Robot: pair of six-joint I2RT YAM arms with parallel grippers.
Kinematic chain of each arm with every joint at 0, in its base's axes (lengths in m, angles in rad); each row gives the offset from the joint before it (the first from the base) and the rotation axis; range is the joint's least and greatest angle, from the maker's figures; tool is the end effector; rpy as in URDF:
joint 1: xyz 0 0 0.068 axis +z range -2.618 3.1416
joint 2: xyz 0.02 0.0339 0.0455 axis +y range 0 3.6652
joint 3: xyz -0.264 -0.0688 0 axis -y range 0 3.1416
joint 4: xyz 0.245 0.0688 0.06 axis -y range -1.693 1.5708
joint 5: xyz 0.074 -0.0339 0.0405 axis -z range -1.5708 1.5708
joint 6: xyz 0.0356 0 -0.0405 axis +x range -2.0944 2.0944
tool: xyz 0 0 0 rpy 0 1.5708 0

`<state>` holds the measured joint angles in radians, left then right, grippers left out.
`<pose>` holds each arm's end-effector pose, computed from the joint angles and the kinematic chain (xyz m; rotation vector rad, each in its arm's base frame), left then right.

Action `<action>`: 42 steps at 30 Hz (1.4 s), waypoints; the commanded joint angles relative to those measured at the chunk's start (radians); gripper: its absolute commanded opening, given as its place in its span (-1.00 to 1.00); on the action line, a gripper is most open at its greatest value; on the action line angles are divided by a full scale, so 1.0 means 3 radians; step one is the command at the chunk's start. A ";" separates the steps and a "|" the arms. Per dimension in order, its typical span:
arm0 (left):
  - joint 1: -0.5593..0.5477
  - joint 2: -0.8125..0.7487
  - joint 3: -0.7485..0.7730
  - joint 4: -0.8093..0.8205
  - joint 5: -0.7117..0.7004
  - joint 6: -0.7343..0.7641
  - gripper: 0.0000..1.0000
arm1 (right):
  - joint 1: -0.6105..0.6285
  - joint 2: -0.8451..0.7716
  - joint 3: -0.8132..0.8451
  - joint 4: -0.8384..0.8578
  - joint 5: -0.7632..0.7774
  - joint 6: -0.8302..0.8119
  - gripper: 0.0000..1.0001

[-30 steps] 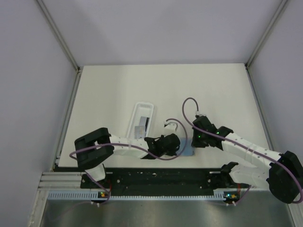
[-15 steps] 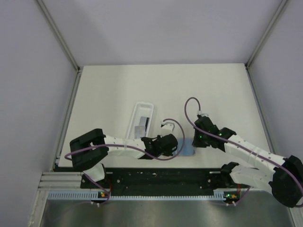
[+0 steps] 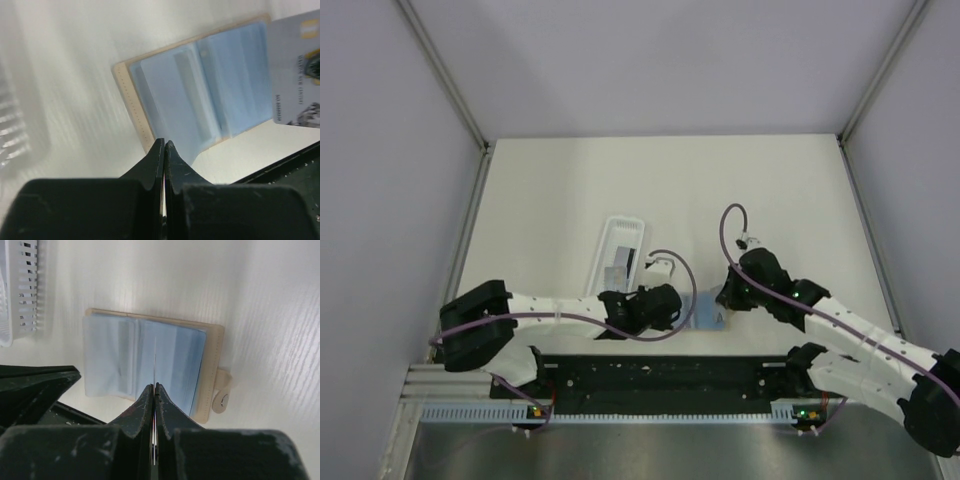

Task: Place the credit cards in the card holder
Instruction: Insert the credit card into the card holder.

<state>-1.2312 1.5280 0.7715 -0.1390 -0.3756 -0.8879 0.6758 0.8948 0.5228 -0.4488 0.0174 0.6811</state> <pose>0.1106 -0.2738 0.1691 0.2569 2.4368 -0.5213 0.1405 0.1118 0.2061 0.0151 2.4820 0.5963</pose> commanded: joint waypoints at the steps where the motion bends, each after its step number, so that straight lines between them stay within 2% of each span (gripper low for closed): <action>1: 0.0013 -0.0506 -0.0107 -0.0160 -0.0251 -0.0042 -1.00 | -0.0013 0.0060 -0.0081 0.0417 -0.0247 0.0041 -1.00; 6: 0.0013 -0.0803 -0.0179 -0.0104 -0.0348 0.0035 -1.00 | -0.0008 0.0060 -0.0259 0.0769 -0.0369 0.0153 -1.00; 13: 0.0034 -0.0609 -0.0168 -0.0130 -0.0415 -0.0052 -1.00 | -0.0003 0.0167 -0.0459 0.1220 -0.0538 0.0291 -1.00; 26: 0.0095 -0.0236 -0.0281 0.0034 -0.0277 -0.0159 -1.00 | -0.0013 0.0402 -0.0429 0.1291 -0.0646 0.0204 -1.00; 42: 0.0095 -0.0077 -0.0276 0.0146 -0.0159 -0.0149 -1.00 | -0.0085 0.0607 -0.0449 0.1276 -0.0584 0.0302 -1.00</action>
<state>-1.2057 1.4952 0.6842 -0.1352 -0.4313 -0.9222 0.6628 1.0752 0.3798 -0.0971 -0.1658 0.7639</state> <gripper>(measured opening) 0.012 0.006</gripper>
